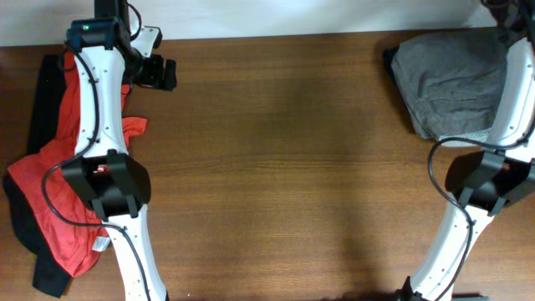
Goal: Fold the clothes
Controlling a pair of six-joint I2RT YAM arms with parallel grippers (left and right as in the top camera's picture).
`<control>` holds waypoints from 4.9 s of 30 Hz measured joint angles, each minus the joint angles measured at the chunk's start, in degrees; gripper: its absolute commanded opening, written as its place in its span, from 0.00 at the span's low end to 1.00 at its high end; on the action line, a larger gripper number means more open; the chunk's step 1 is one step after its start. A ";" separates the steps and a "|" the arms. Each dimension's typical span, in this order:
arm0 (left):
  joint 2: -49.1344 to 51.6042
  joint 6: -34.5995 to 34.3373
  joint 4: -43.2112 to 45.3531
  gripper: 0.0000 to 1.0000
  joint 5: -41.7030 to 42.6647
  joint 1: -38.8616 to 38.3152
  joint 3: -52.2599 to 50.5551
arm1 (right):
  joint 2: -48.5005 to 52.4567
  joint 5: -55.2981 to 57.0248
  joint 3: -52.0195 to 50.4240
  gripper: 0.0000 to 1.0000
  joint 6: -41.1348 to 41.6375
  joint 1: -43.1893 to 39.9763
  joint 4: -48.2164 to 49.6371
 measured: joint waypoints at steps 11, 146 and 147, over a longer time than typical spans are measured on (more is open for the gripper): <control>0.28 -1.05 1.09 0.99 0.02 -0.09 -0.20 | 9.51 -3.23 0.00 0.04 -0.76 -2.43 0.00; 0.28 -1.33 4.17 0.99 1.31 -0.68 -0.20 | -26.47 -39.56 11.74 0.99 17.40 17.14 -43.41; 0.28 -1.33 4.20 0.99 1.31 -0.68 -0.20 | -26.53 -39.10 11.65 0.99 16.11 17.14 -42.62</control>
